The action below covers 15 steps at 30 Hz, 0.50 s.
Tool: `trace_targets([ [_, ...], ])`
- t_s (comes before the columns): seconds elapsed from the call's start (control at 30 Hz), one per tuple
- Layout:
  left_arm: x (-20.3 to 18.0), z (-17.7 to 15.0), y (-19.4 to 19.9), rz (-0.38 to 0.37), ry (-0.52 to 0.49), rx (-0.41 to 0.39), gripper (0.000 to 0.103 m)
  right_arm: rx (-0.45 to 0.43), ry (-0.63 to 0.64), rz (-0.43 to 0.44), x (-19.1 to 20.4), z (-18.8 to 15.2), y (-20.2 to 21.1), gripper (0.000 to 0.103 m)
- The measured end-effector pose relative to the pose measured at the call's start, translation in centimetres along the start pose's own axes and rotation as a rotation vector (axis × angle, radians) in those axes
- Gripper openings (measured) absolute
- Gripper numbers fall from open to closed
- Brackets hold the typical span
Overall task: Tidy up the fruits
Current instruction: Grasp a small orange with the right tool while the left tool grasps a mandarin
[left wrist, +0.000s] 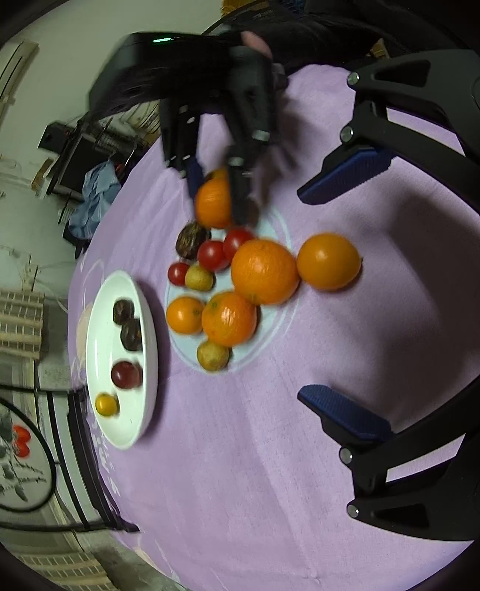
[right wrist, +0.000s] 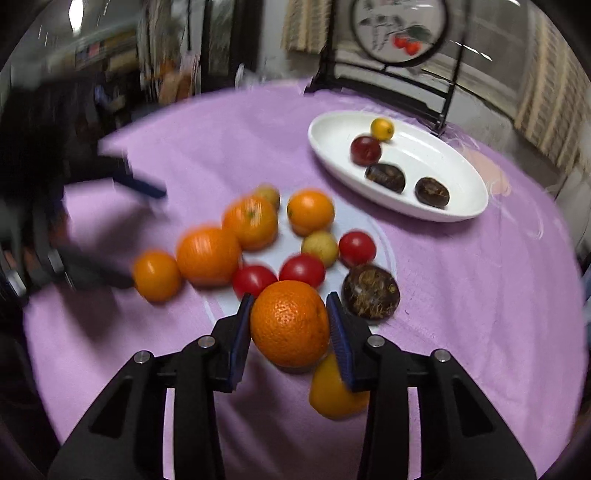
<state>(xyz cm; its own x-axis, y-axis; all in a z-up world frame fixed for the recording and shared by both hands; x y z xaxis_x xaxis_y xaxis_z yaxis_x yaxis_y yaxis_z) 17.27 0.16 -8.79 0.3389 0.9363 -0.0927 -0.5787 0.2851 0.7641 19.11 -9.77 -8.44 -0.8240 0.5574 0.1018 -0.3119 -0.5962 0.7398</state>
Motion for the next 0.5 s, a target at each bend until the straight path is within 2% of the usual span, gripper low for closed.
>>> trace_targets([
  [0.03, -0.4, -0.1, 0.0, -0.009, -0.019, 0.000, 0.098, -0.029, -0.030, 0.028, -0.2, 0.3, 0.6, 0.040],
  [0.13, -1.7, -0.7, -0.3, -0.026, -0.083, 0.015, 0.086, -0.104, -0.118, 0.106, -0.7, 1.1, 2.0, 0.040],
  [0.2, -2.5, -1.2, -0.6, -0.031, -0.112, 0.031, 0.071, -0.115, -0.140, 0.104, -1.0, 1.3, 2.2, 0.040],
  [0.3, -2.7, -1.6, -1.3, -0.026, -0.120, 0.060, 0.059, -0.105, -0.157, 0.094, -1.2, 1.1, 2.0, 0.040],
  [0.5, -2.1, -1.5, -1.8, -0.040, -0.081, 0.068, 0.049, -0.098, -0.152, 0.094, -0.8, 0.9, 2.0, 0.040],
])
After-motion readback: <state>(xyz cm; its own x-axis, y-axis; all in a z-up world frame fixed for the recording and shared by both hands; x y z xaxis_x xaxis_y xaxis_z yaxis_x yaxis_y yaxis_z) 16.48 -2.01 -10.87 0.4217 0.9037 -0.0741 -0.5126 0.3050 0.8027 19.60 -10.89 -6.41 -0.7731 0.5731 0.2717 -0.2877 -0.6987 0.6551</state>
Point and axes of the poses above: each gripper's, at about its wrist camera, not at the fingertips, and y roughly against the way its jaws point, x to its left, z to its top, the point moved 8 cm from there along -y, roughly the way its jaws point, and after that the axes turned 7 degrees about z, right-handed, at the moved point
